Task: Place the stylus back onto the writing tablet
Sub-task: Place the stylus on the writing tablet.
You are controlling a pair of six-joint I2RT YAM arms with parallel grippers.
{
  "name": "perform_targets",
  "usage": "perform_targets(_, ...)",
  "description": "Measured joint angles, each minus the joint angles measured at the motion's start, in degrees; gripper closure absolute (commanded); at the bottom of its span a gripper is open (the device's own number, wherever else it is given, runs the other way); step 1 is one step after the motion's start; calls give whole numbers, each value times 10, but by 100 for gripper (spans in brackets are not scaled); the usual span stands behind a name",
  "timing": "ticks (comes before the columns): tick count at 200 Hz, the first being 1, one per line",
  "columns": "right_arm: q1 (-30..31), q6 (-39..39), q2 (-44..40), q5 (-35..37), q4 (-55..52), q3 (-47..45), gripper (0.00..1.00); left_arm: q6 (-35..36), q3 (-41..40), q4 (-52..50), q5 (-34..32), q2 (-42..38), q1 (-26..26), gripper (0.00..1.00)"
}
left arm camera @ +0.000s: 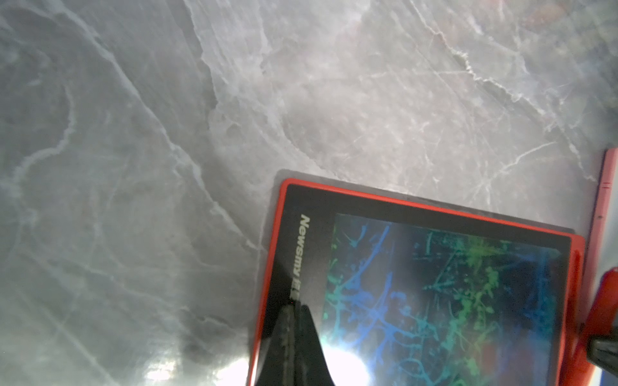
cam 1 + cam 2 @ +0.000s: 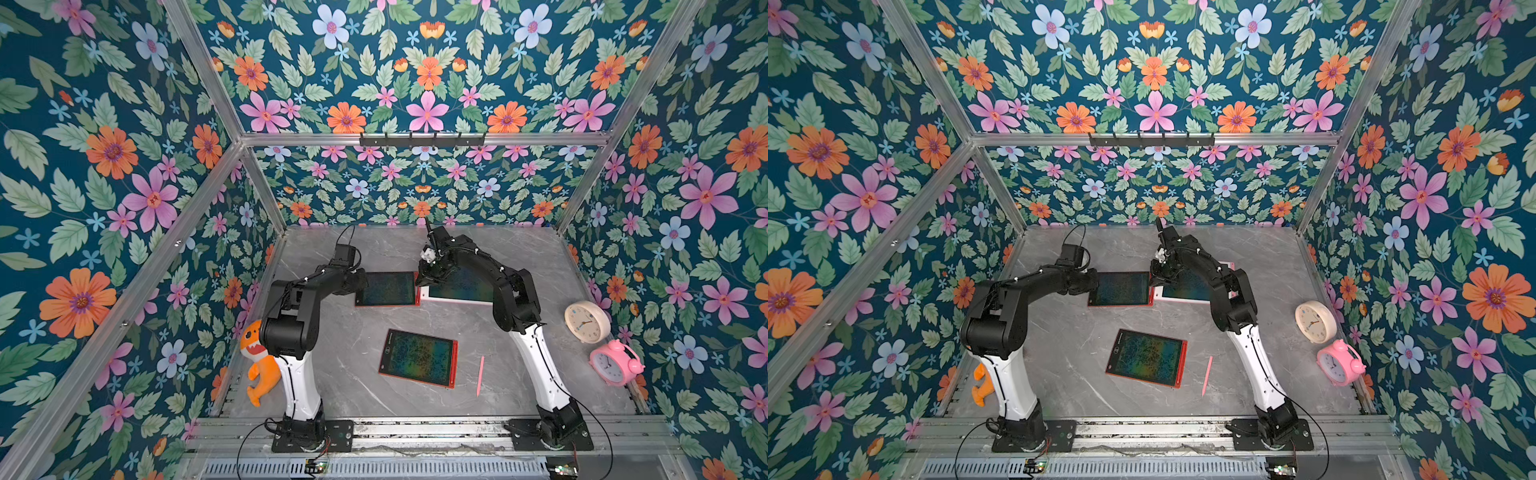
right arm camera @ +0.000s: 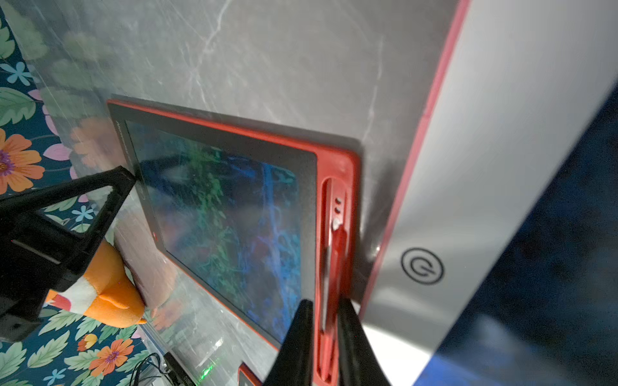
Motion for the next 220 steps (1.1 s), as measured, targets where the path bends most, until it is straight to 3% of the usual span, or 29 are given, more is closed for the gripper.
perform_targets(104, 0, -19, 3, 0, -14, 34, 71, 0, 0, 0, 0, 0, 0, 100)
perform_targets(149, 0, -19, 4, 0, -17, 34, 82, 0, 0, 0, 0, 0, 0, 100)
perform_targets(220, 0, -19, 13, 5, -28, 37, 82, 0, 1, -2, 2, 1, 0, 100)
